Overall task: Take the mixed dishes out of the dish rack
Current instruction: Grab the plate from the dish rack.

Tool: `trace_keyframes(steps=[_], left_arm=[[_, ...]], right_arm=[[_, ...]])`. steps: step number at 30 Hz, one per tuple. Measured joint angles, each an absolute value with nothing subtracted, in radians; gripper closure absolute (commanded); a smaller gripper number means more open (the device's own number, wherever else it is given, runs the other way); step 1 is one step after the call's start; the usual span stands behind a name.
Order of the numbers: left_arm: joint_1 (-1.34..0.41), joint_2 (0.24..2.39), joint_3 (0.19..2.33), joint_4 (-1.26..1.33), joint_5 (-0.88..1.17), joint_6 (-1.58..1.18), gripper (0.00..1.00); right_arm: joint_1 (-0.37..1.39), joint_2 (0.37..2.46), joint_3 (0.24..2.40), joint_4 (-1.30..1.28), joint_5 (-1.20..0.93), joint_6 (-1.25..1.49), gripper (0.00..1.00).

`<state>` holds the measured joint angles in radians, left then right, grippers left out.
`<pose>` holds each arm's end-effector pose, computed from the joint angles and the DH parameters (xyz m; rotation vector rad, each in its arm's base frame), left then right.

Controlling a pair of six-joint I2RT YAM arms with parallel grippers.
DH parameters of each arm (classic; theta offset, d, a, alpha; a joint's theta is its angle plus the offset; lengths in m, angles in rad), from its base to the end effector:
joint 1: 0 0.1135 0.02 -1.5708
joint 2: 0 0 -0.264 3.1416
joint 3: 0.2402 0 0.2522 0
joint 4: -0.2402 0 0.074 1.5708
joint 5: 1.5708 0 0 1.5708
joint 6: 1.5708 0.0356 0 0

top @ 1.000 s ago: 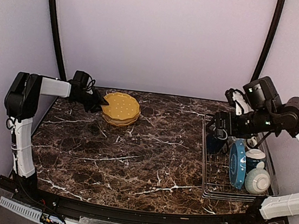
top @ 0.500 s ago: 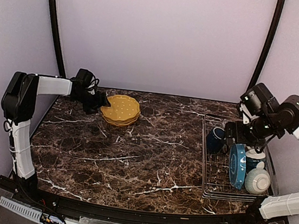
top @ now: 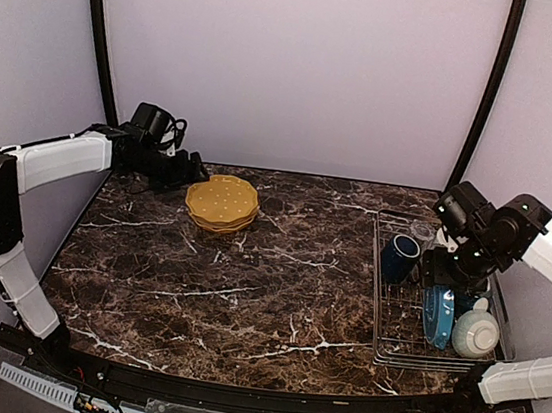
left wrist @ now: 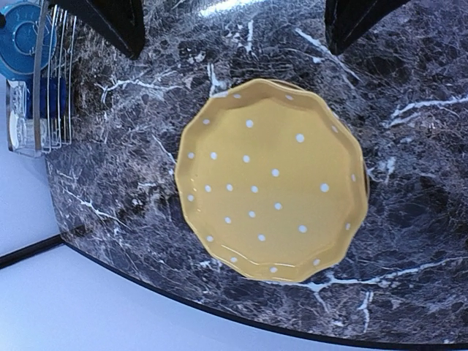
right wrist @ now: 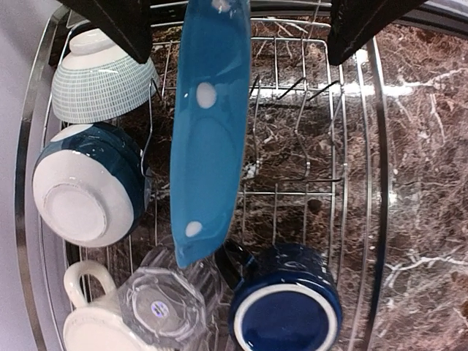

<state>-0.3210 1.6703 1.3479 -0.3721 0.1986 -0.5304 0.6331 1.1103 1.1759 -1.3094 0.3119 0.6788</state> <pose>0.3596 -0.1270 0.2858 -0.1357 2.3356 -0.6642 0.1498 0.0964 0.3238 0.1315 2.6921 -0.0646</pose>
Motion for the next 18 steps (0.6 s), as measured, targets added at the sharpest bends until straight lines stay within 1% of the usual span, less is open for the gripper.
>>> trace_keyframes(steps=[3,11,16,18], left_arm=[[-0.36,1.639,1.334,-0.376,0.208,-0.53,0.16],[-0.41,1.551,1.286,-0.392,0.22,-0.53,0.15],[-0.41,1.508,1.285,-0.394,0.221,-0.53,0.15],[-0.41,1.501,1.285,-0.394,0.223,-0.53,0.15]], right_arm=[[0.609,1.115,1.103,-1.29,0.311,0.677,0.37],[0.601,1.117,1.088,-1.264,0.333,0.688,0.62],[0.601,1.106,1.088,-1.256,0.343,0.682,0.65],[0.601,1.104,1.088,-1.253,0.347,0.681,0.7]])
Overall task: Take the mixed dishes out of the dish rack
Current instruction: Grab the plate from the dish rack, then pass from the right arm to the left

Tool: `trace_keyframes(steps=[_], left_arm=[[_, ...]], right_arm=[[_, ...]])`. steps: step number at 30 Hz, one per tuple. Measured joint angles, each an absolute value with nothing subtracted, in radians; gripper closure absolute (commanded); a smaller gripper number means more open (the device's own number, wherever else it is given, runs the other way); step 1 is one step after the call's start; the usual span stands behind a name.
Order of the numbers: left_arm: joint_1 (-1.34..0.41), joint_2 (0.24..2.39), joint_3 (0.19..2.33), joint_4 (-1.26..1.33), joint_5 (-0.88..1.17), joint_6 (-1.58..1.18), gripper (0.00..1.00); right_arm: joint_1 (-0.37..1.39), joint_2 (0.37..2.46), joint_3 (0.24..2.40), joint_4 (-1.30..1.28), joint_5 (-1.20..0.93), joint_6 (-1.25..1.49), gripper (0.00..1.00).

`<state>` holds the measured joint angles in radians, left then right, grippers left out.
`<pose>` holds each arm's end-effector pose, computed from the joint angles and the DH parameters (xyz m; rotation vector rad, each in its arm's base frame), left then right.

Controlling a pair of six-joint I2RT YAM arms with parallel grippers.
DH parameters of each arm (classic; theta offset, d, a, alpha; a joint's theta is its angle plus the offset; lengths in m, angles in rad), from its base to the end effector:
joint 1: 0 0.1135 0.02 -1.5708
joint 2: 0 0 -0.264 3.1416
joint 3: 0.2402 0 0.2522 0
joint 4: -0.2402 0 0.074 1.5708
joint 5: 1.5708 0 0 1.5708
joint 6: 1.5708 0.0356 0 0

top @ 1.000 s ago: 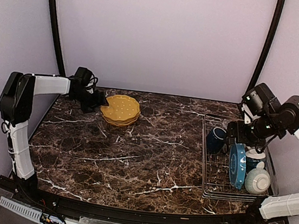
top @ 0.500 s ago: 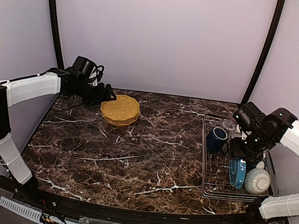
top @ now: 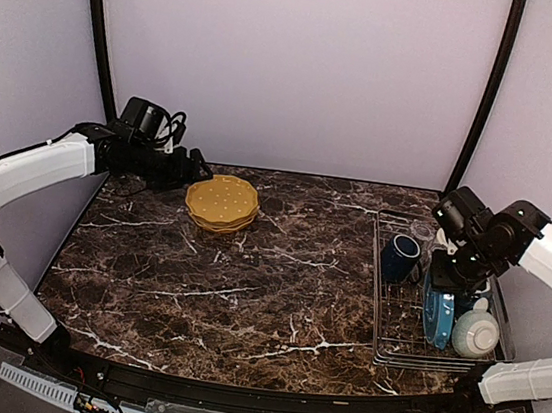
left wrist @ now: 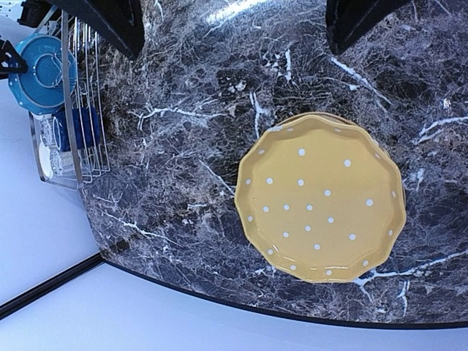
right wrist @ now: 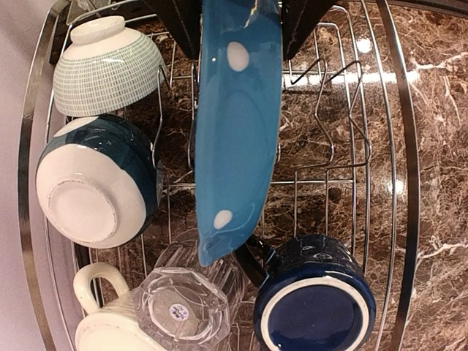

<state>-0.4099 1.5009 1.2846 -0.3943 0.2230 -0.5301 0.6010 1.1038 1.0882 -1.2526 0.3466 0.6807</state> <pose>0.3112 -0.1438 0.3205 -0.0042 2.2712 -0.7611 0.1545 0.0913 0.3028 0.1790 2.6869 -0.1324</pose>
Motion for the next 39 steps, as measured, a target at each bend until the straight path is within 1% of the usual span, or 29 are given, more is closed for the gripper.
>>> trace_keyframes(steps=[1,4,14,22,26,33,36,39], left_arm=[[-0.41,1.5,1.285,-0.394,0.224,-0.53,0.15],[-0.413,1.499,1.285,-0.395,0.227,-0.53,0.15],[-0.416,1.486,1.28,-0.396,0.232,-0.53,0.15],[-0.416,1.475,1.277,-0.396,0.25,-0.53,0.15],[-0.415,1.475,1.273,-0.395,0.276,-0.532,0.14],[-0.415,1.474,1.253,-0.338,0.414,-0.598,0.14],[-0.415,1.466,1.215,-0.248,0.498,-0.68,0.13],[-0.416,1.454,1.164,-0.156,0.567,-0.787,0.12]], right_arm=[[0.601,1.103,1.088,-1.25,0.351,0.678,0.74],[0.601,1.103,1.088,-1.239,0.363,0.669,0.81],[0.6,1.108,1.126,-1.262,0.317,0.647,0.99],[0.6,1.078,1.353,-1.356,0.282,0.596,1.0],[0.6,1.059,1.441,-1.353,0.219,0.498,1.0],[0.602,1.05,1.497,-1.225,-0.01,0.265,1.0],[0.646,1.113,1.531,-1.134,-0.056,0.184,1.0],[0.725,1.218,1.556,-1.026,-0.038,0.109,1.0]])
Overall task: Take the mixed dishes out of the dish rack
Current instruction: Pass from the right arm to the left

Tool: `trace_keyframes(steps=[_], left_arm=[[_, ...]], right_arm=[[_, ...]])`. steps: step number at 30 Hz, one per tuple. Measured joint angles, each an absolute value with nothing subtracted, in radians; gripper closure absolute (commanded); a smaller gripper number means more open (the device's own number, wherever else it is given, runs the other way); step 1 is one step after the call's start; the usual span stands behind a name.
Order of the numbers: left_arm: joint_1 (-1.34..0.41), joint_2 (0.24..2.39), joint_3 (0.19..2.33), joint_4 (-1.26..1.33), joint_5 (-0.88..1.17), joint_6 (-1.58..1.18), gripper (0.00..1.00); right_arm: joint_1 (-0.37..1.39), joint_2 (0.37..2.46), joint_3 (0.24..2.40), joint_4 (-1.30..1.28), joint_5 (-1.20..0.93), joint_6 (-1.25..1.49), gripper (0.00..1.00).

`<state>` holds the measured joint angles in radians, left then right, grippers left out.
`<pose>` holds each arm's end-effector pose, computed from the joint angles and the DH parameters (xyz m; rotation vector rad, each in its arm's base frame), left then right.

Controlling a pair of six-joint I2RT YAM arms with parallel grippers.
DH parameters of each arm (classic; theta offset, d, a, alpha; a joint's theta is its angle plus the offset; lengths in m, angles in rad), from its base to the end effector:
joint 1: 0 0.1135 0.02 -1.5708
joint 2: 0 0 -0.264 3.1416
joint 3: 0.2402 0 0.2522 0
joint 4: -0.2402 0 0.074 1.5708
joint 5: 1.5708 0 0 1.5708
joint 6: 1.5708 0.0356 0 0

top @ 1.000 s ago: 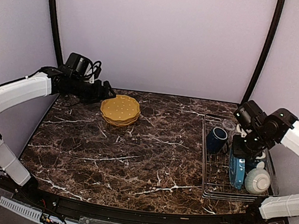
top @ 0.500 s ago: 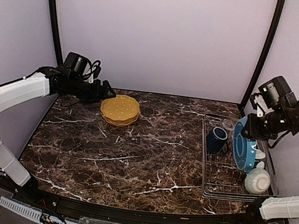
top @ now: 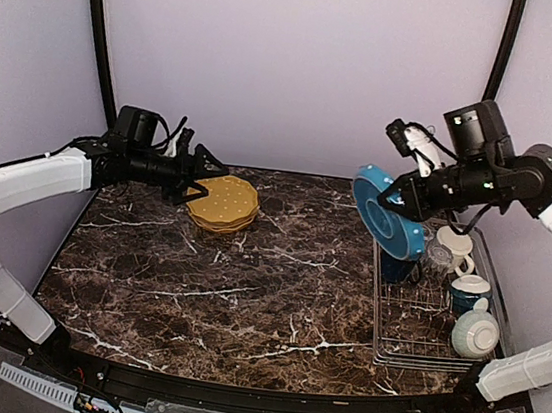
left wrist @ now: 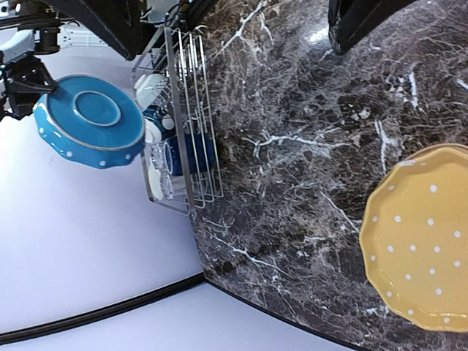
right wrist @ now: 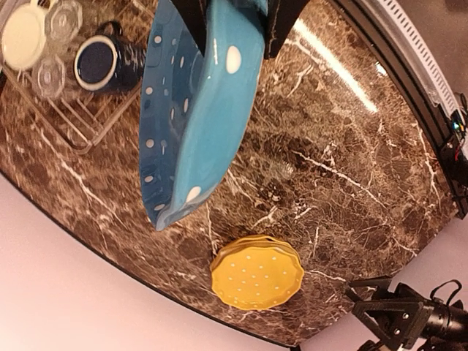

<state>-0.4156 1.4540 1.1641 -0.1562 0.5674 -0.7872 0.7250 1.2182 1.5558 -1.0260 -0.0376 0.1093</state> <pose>0.2987 -0.1527 0.3183 -0.0090 2.2051 -1.2948 0.1673 0.1500 0.4294 -0.7179 2.1903 0.4806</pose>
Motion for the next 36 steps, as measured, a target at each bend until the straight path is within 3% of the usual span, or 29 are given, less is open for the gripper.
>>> trace_keyframes(steps=[9,16,23,31,36], left_arm=[[-0.434,1.407,0.953,0.101,0.648,-1.16,0.11],[-0.515,1.41,0.913,0.181,0.624,-1.314,0.07],[-0.588,1.506,0.916,0.274,0.625,-1.386,0.14],[-0.659,1.564,0.983,0.146,0.551,-1.295,0.11],[-0.661,1.536,0.983,0.101,0.507,-1.258,0.26]], right_arm=[[0.948,1.537,1.551,-0.766,0.11,-0.073,1.0],[1.081,1.722,1.547,-0.657,0.255,-0.174,1.0],[1.173,1.837,1.554,-0.624,0.363,-0.228,1.0],[1.178,1.833,1.547,-0.586,0.426,-0.238,1.0],[1.18,1.813,1.509,-0.545,0.429,-0.238,1.0]])
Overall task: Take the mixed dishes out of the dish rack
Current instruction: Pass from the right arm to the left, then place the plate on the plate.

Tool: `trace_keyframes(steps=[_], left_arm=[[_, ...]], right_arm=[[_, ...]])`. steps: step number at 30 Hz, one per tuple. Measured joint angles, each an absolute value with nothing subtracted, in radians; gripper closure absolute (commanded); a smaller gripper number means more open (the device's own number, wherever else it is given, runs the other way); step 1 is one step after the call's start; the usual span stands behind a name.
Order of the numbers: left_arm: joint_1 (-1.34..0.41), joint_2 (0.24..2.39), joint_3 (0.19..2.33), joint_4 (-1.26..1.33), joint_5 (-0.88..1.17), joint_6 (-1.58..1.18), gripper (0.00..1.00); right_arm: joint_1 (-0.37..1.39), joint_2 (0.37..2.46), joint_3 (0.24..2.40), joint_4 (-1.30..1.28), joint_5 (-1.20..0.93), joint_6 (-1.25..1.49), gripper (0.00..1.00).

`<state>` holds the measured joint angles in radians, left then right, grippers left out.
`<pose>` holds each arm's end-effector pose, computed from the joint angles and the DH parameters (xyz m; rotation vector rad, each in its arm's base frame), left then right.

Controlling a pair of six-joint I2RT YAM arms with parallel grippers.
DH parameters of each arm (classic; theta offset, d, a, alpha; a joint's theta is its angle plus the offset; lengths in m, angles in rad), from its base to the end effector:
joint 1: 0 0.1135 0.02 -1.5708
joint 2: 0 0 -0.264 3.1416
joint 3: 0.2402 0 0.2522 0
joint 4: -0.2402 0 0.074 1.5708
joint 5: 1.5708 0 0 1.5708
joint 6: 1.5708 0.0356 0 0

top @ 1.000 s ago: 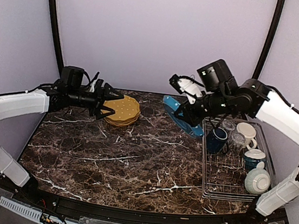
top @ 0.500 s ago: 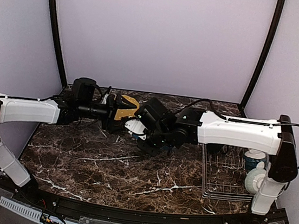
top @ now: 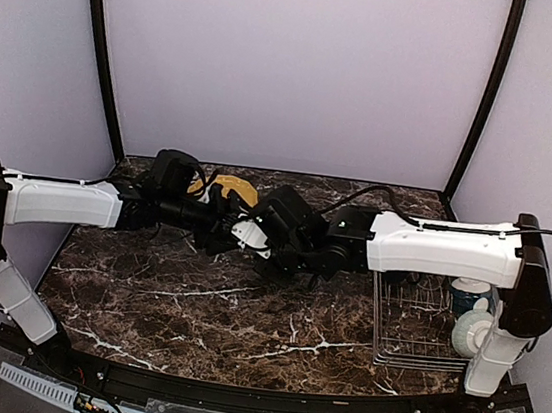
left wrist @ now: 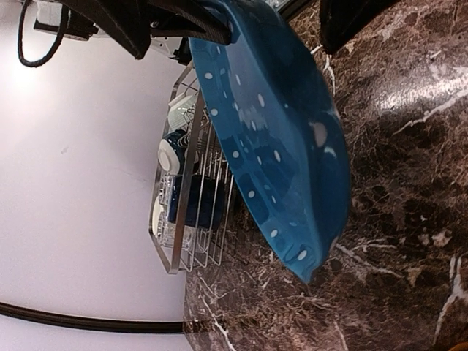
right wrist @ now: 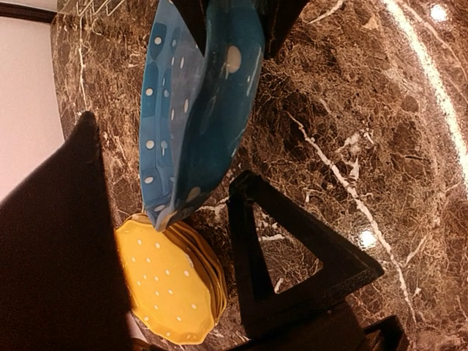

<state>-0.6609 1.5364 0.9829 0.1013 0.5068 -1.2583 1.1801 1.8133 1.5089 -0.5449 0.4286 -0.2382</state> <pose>0.2621 -0.2257 0.2537 -0.3340 2.4050 -1.5849 0.1680 0.3692 0.2737 -1.3634 1.8809 -0.0527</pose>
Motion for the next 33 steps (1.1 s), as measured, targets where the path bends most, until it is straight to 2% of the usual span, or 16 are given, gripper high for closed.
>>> trace_keyframes(steps=[3,13,14,16,22,25,29,33], left_arm=[[-0.667,1.549,0.983,0.149,0.53,-1.274,0.43],[-0.693,1.624,0.978,0.302,0.585,-1.443,0.85],[-0.693,1.624,0.978,0.309,0.587,-1.461,0.92],[-0.692,1.632,0.977,0.319,0.588,-1.441,0.98],[-0.685,1.657,0.979,0.311,0.611,-1.33,0.99],[-0.651,1.671,0.979,0.26,0.617,-1.253,0.99],[-0.567,1.672,0.979,0.218,0.631,-1.162,0.99],[-0.457,1.672,0.98,0.227,0.668,-1.082,0.99]], right_arm=[[1.181,1.8,1.49,-0.527,0.43,-0.239,1.0],[1.193,1.788,1.456,-0.451,0.494,-0.242,0.99],[1.198,1.788,1.45,-0.443,0.509,-0.242,0.92],[1.202,1.777,1.443,-0.434,0.516,-0.24,0.81],[1.204,1.7,1.397,-0.434,0.515,-0.209,0.38],[1.203,1.633,1.371,-0.435,0.529,-0.174,0.21],[1.201,1.535,1.314,-0.457,0.549,-0.119,0.04],[1.195,1.434,1.244,-0.485,0.565,-0.046,0.01]])
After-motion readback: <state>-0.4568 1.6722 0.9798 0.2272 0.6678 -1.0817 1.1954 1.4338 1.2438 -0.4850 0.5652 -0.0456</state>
